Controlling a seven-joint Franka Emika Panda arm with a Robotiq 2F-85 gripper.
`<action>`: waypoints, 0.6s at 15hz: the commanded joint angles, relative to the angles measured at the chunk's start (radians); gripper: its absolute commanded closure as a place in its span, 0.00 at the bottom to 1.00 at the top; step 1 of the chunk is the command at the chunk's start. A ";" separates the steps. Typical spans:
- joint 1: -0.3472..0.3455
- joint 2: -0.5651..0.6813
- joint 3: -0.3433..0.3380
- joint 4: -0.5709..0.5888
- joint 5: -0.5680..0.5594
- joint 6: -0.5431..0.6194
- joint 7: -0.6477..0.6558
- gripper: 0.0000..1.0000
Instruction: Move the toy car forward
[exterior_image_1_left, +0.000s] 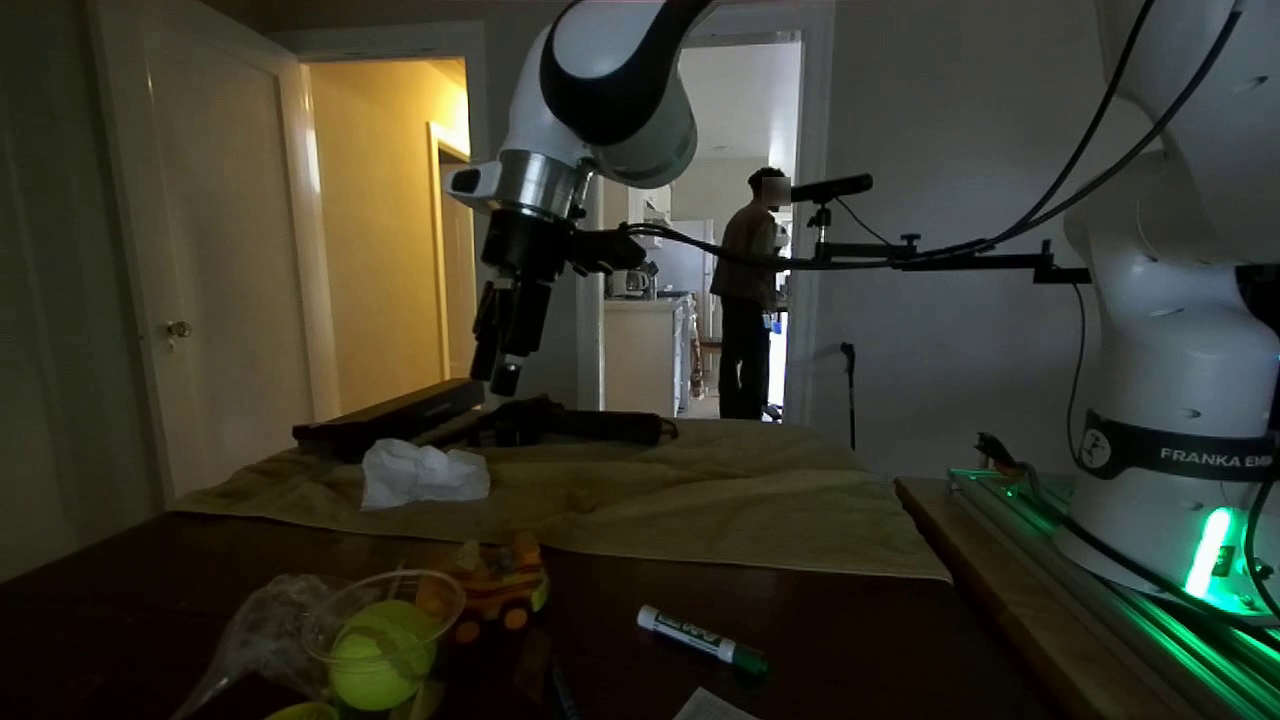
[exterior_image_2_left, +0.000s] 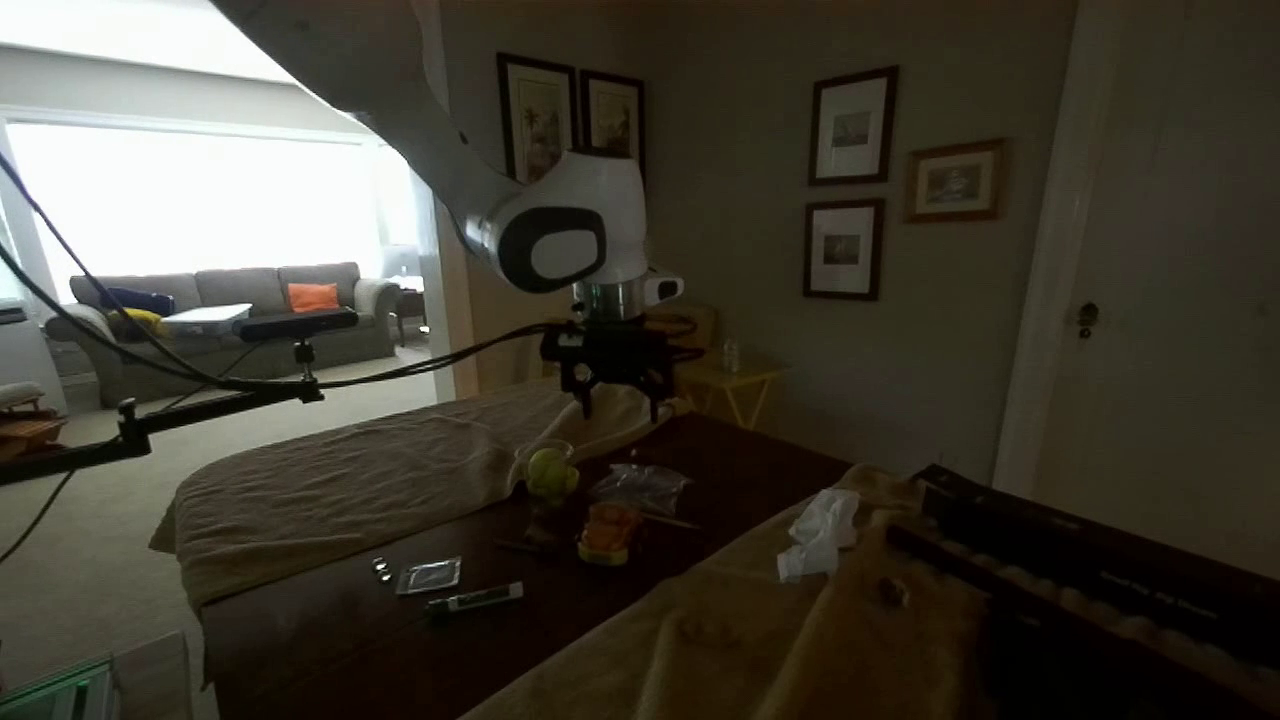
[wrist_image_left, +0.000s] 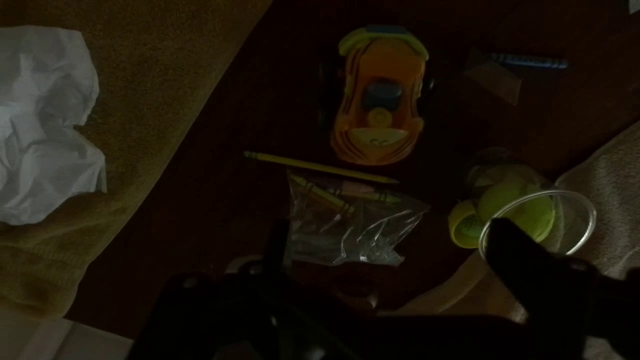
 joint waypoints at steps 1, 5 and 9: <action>-0.048 0.002 0.052 0.001 -0.020 0.001 0.018 0.00; -0.059 0.002 0.061 0.000 -0.018 0.000 0.016 0.00; -0.039 0.016 0.092 -0.051 -0.006 0.025 0.084 0.00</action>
